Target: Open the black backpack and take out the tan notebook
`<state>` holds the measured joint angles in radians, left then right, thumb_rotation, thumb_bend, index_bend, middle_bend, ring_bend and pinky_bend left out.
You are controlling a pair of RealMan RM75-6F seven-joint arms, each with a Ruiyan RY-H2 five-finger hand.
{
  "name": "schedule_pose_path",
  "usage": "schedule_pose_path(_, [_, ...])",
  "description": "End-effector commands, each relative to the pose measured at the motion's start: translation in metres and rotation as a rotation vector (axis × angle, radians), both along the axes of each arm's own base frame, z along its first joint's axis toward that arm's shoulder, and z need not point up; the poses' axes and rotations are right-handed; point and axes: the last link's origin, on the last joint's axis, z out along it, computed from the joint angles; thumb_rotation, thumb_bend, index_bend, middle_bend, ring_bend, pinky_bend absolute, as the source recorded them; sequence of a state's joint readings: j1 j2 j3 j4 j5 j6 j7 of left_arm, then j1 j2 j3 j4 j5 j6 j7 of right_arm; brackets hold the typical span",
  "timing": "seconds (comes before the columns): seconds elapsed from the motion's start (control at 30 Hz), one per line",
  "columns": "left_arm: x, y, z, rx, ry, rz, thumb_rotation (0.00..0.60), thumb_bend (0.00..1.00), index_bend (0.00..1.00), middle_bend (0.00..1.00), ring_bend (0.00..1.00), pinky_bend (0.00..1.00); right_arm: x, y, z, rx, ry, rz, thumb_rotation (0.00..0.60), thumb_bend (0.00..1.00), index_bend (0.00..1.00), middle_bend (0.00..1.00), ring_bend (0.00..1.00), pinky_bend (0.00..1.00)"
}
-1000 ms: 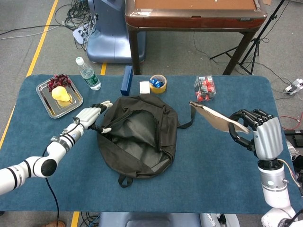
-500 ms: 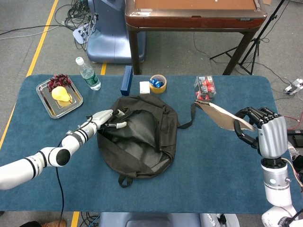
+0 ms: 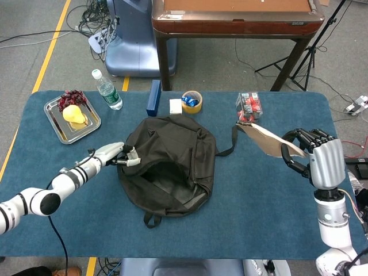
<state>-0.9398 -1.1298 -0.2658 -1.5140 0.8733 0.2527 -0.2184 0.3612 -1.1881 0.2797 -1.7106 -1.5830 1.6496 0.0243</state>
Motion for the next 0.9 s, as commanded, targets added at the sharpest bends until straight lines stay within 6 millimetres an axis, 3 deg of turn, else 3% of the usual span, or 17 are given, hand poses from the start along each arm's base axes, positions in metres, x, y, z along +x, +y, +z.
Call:
schedule_pose_path(0.03, [-0.008, -0.009, 0.007, -0.029, 0.019, 0.013, 0.208, 0.17, 0.41, 0.49, 0.31, 0.01, 0.002, -0.001, -0.003, 0.009, 0.007, 0.003, 0.6, 0.61, 1.0, 0.74, 0.71, 0.64])
schedule_pose_path(0.17, [-0.015, -0.013, 0.018, 0.002, 0.026, 0.008, 0.202, 0.17, 0.42, 0.49, 0.31, 0.01, 0.007, -0.003, -0.009, 0.033, 0.029, 0.01, 0.6, 0.61, 1.0, 0.74, 0.71, 0.64])
schedule_pose_path(0.27, [-0.019, -0.011, 0.024, 0.076, 0.01, -0.011, 0.223, 0.17, 0.39, 0.41, 0.3, 0.01, 0.011, -0.006, -0.014, 0.051, 0.042, 0.016, 0.6, 0.61, 1.0, 0.74, 0.71, 0.64])
schedule_pose_path(0.5, [-0.034, -0.008, 0.032, 0.3, 0.028, -0.126, 0.35, 0.17, 0.3, 0.28, 0.23, 0.01, 0.026, -0.02, -0.034, 0.084, 0.11, 0.067, 0.6, 0.61, 1.0, 0.74, 0.71, 0.64])
schedule_pose_path(0.63, [-0.05, -0.007, 0.032, 0.4, 0.081, -0.179, 0.384, 0.17, 0.25, 0.2, 0.18, 0.01, 0.034, -0.033, -0.049, 0.096, 0.169, 0.084, 0.6, 0.61, 1.0, 0.74, 0.71, 0.64])
schedule_pose_path(0.9, [-0.07, -0.012, 0.034, 0.486, 0.101, -0.196, 0.408, 0.17, 0.23, 0.17, 0.15, 0.01, 0.049, -0.055, -0.089, 0.057, 0.367, 0.134, 0.6, 0.61, 1.0, 0.74, 0.71, 0.64])
